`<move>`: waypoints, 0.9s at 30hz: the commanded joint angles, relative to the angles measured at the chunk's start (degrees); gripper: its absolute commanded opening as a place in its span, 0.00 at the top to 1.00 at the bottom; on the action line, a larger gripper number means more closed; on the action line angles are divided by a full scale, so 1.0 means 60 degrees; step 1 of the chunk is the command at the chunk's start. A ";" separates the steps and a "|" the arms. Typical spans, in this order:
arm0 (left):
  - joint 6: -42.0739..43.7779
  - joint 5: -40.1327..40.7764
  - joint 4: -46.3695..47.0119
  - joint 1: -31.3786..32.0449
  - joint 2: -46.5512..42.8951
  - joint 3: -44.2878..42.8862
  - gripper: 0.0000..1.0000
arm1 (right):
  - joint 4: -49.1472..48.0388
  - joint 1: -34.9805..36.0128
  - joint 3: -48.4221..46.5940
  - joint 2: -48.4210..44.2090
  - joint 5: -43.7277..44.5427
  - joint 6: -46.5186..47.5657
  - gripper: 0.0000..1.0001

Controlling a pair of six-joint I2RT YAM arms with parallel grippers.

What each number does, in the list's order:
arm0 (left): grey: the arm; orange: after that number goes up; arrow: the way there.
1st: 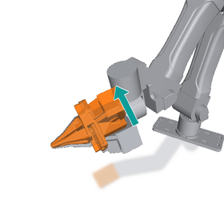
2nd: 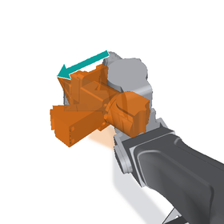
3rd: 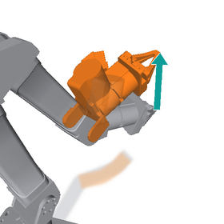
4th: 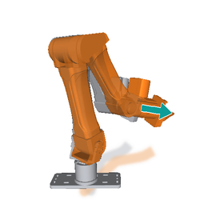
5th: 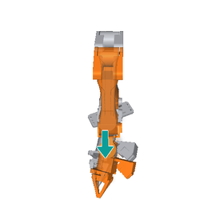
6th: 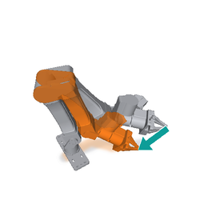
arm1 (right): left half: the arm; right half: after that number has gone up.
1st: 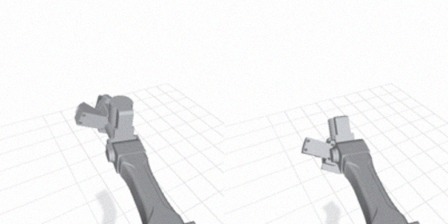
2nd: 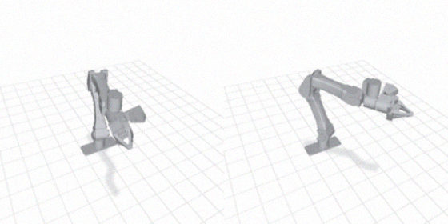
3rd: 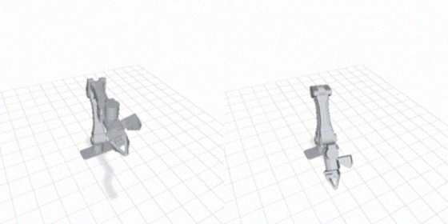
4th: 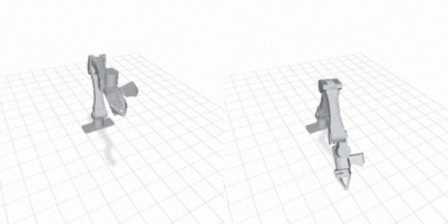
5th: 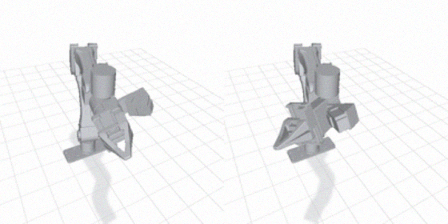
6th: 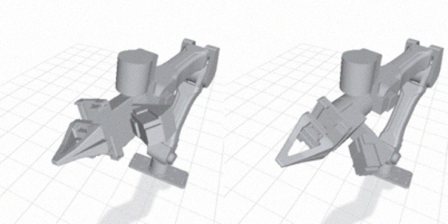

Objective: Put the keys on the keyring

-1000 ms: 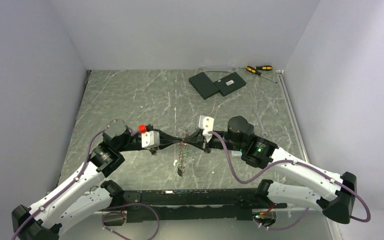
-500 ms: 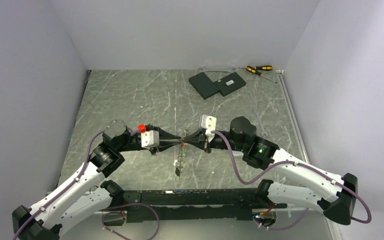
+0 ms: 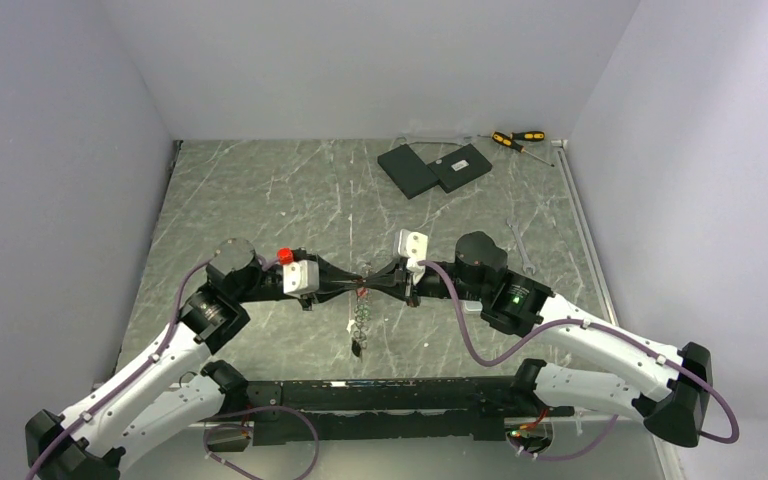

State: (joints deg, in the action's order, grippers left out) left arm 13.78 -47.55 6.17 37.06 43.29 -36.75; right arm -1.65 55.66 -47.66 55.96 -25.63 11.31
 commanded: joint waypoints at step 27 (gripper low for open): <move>0.0075 -0.0188 -0.0098 -0.0013 0.0030 -0.0130 1.00 | -0.1060 0.0039 -0.0563 0.0140 -0.0515 -0.0003 1.00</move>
State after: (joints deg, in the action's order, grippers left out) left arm 13.85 -48.40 6.04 36.91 43.92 -36.75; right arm -3.57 55.64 -47.72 56.34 -26.20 10.90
